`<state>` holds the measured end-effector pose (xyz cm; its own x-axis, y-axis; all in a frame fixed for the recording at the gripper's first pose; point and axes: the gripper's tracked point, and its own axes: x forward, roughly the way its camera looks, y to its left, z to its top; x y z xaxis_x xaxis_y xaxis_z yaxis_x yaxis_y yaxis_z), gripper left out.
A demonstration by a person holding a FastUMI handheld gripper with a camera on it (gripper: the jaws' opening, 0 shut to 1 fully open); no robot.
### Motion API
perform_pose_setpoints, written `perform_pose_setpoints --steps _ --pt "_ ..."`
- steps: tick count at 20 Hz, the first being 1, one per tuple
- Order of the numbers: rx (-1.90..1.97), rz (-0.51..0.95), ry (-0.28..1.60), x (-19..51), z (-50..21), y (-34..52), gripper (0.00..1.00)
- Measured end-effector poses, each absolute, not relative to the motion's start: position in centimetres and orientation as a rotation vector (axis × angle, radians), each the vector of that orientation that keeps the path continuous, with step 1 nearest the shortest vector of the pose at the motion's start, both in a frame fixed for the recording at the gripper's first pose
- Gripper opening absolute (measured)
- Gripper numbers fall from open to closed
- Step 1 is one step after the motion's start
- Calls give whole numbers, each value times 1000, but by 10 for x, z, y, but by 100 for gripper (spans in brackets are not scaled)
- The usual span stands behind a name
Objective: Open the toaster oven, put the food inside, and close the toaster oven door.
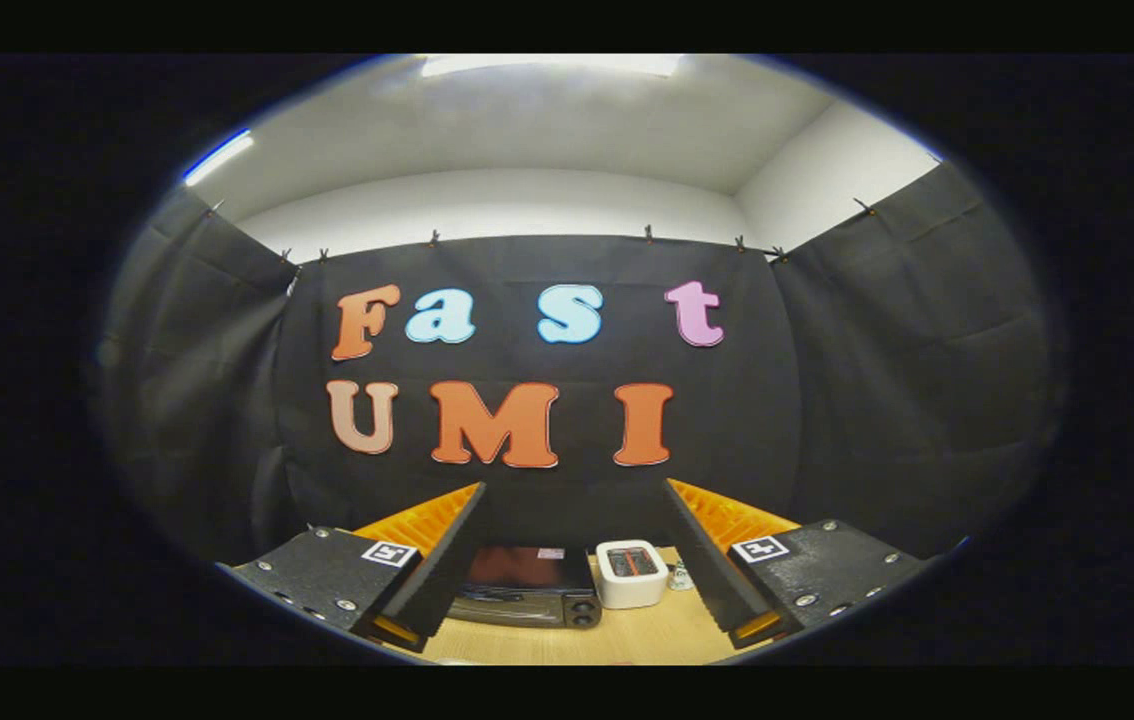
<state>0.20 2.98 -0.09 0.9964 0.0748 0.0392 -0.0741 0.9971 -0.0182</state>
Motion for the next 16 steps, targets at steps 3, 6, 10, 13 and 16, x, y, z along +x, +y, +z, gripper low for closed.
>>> perform_pose_setpoints --steps 3,6,10,13,16 --pt "-16 78 -26 9 -13 34 98" --pt "18 95 1 24 -34 50 98" --pt "42 155 55 45 -73 86 99" --pt "27 208 96 59 -105 117 99" --pt "0 223 160 74 -146 138 99"
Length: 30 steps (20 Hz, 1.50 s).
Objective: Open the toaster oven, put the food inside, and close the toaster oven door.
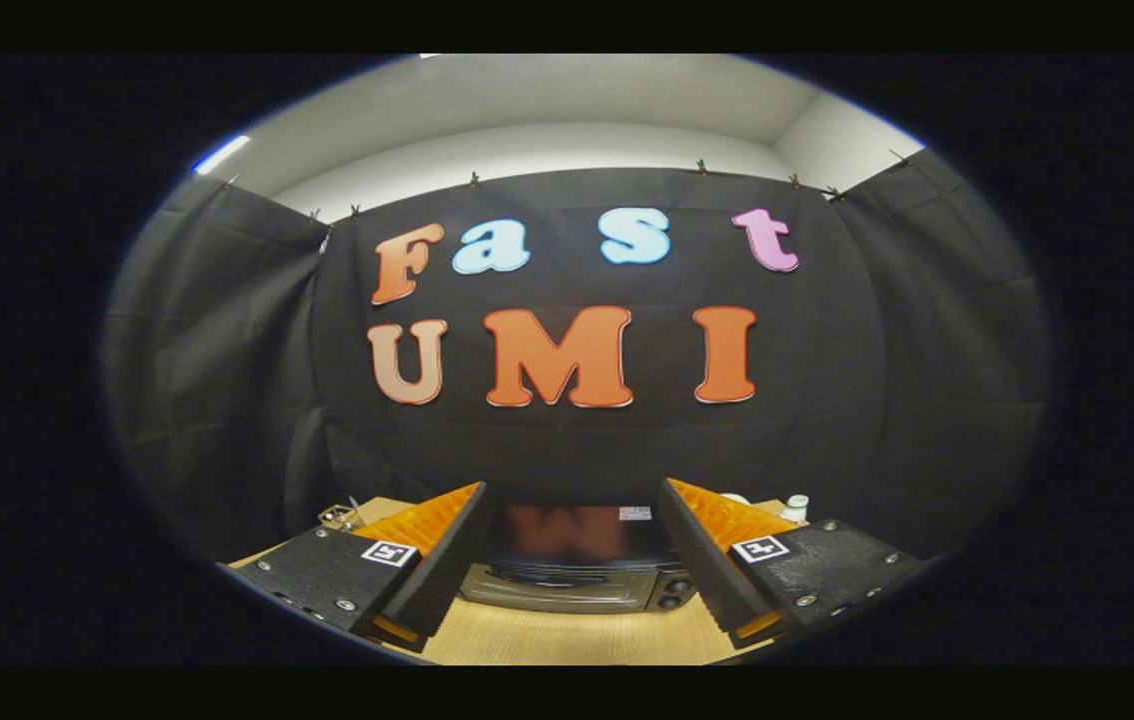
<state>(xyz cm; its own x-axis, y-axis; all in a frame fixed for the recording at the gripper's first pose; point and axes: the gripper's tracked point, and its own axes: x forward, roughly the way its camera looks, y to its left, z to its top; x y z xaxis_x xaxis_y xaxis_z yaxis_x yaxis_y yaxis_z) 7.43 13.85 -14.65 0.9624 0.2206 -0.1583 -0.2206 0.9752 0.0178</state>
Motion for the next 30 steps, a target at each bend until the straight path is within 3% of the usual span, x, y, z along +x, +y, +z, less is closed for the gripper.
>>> perform_pose_setpoints --steps 16,30 --pt "-68 130 504 142 -343 172 99" --pt "-51 110 543 101 -344 174 99"
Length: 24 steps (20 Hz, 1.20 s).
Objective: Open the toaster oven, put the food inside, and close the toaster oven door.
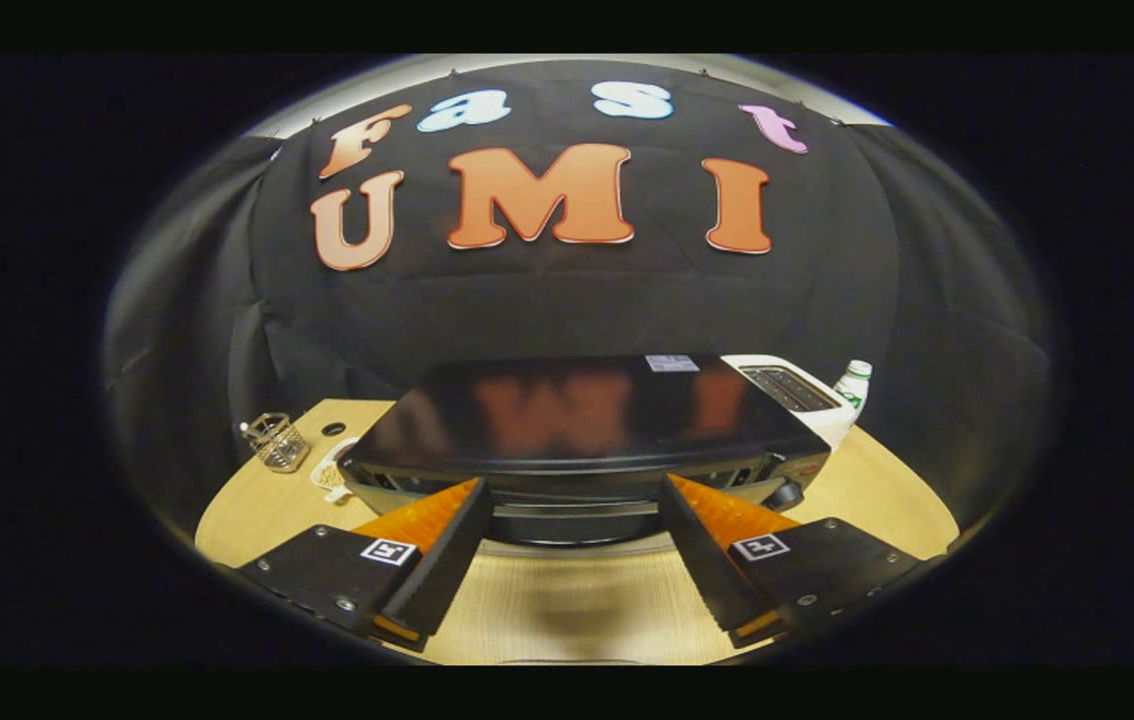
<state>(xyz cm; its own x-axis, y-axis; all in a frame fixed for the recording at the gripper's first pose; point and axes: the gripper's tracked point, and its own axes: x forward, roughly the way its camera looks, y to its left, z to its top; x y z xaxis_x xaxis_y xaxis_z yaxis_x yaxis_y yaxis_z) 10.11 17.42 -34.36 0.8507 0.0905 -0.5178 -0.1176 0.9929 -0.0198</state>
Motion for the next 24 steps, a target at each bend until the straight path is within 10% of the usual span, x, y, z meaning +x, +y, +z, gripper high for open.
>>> perform_pose_setpoints --steps 24 --pt "-35 88 788 -42 -459 144 99"
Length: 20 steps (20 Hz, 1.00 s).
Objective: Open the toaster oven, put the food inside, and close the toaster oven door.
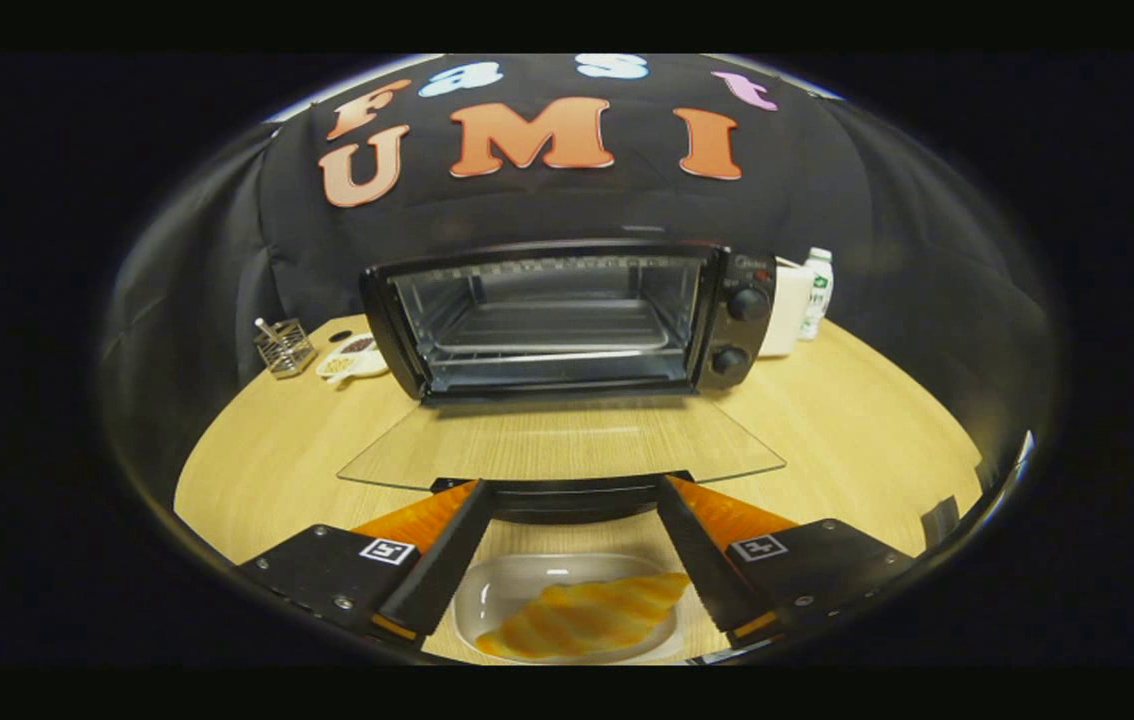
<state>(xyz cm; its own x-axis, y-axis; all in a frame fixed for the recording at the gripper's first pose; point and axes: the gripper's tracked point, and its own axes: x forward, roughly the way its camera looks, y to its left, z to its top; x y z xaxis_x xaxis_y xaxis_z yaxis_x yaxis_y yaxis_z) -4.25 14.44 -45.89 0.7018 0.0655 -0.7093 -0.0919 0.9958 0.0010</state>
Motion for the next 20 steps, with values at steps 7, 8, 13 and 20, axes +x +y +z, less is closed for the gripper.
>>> perform_pose_setpoints --steps 7,8,13,20 --pt "-9 20 828 -51 -462 141 98" --pt "9 -2 834 -53 -456 141 98" --pt "49 -140 881 -88 -441 127 98" --pt "130 -269 1011 -155 -463 133 98"
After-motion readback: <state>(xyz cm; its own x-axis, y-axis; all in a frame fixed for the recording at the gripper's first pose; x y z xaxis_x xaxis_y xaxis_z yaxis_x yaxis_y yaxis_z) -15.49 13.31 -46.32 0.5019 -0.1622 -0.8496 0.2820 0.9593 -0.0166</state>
